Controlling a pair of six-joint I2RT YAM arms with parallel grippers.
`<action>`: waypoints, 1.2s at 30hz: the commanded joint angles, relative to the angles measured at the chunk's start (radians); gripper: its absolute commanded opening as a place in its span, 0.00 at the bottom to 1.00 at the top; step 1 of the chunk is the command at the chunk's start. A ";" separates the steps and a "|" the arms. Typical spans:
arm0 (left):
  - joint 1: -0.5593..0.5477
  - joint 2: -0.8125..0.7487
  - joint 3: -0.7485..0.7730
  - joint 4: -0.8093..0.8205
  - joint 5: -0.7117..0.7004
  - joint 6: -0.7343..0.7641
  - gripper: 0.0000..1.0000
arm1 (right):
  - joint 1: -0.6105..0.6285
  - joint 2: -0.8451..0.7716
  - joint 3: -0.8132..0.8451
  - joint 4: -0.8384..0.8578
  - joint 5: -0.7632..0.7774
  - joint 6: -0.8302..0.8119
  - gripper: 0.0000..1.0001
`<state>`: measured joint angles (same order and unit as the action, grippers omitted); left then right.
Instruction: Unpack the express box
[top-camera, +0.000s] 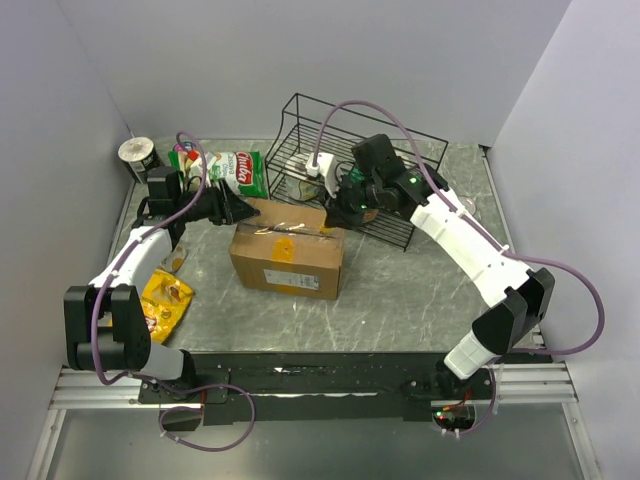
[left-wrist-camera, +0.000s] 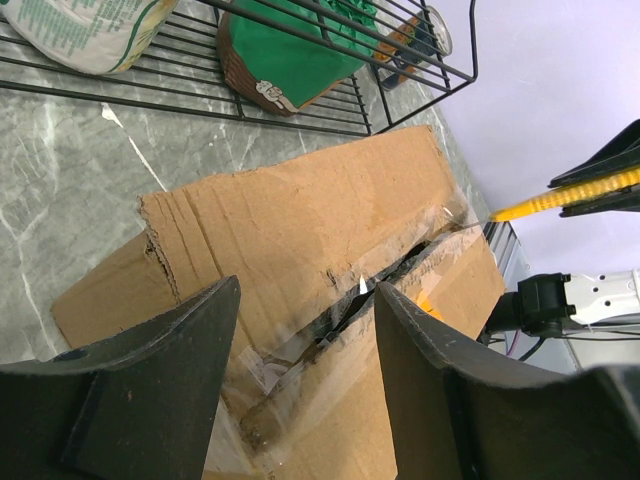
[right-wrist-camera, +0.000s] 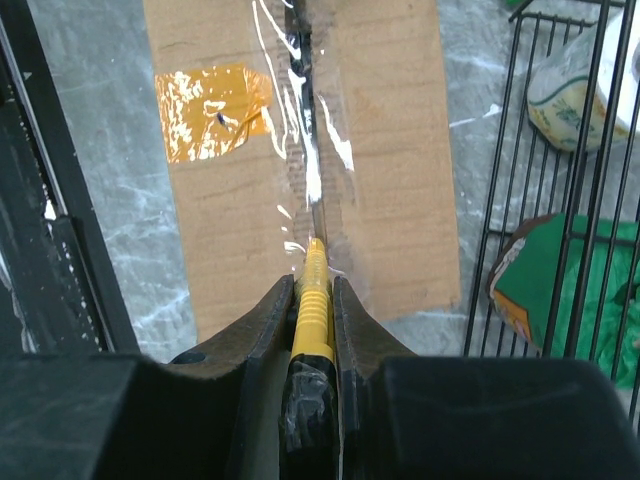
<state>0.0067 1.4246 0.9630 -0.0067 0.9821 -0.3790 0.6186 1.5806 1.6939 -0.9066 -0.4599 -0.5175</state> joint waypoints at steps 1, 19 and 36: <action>0.006 0.013 -0.023 -0.041 -0.054 0.046 0.63 | -0.029 -0.070 -0.025 -0.123 0.046 -0.018 0.00; -0.001 -0.016 0.041 -0.058 -0.008 0.107 0.65 | -0.120 -0.154 -0.163 -0.066 0.055 -0.030 0.00; -0.485 -0.093 0.049 -0.085 -0.215 0.640 0.76 | -0.120 -0.129 -0.112 -0.086 0.030 -0.059 0.00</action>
<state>-0.4393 1.2919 1.0508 -0.0322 0.8280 0.0765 0.5102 1.4616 1.5600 -0.9096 -0.4728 -0.5377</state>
